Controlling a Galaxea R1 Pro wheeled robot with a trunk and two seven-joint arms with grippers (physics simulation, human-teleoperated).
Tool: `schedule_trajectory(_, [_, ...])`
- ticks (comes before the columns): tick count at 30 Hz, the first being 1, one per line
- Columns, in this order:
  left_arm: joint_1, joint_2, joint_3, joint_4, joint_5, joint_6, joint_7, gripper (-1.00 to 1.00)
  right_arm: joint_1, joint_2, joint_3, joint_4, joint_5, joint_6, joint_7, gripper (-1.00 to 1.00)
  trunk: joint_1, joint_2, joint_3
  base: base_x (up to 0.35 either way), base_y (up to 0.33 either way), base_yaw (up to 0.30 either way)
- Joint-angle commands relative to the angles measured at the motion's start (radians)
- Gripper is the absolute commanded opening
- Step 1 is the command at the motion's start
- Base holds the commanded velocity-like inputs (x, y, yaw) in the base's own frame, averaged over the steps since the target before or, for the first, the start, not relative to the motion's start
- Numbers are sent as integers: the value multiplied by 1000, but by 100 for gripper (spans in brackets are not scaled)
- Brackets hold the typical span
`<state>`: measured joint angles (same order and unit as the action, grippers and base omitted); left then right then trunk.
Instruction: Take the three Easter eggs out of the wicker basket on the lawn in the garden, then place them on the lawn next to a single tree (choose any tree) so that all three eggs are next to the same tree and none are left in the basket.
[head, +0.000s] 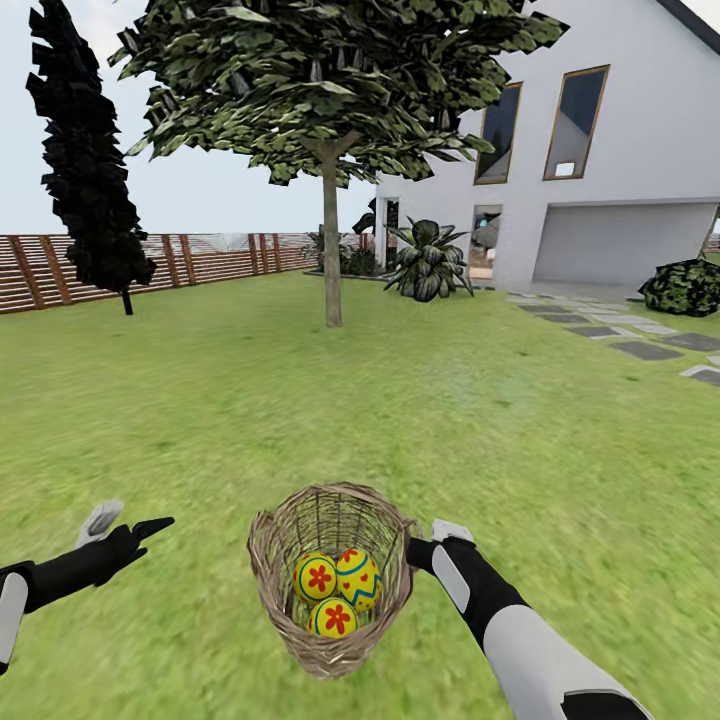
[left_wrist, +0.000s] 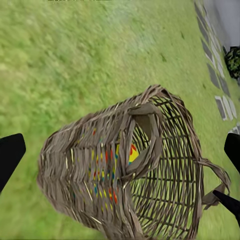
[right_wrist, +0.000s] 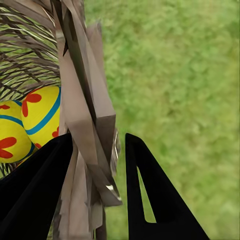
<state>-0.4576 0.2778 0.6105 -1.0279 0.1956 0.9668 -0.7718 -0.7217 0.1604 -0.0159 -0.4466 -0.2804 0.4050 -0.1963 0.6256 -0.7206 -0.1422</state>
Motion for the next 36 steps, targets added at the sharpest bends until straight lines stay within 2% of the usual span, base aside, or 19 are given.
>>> schedule_trajectory(1, [-1,0,2,0,-2,4,-4,100,-1,1,-2,-2,-13,3,-6,-100,1,-1,-2,242,0,0])
schedule_trajectory(36, [-1,0,2,0,-2,4,-4,100,-1,2,1,-3,-13,-21,-6,-100,1,-1,-2,240,0,0])
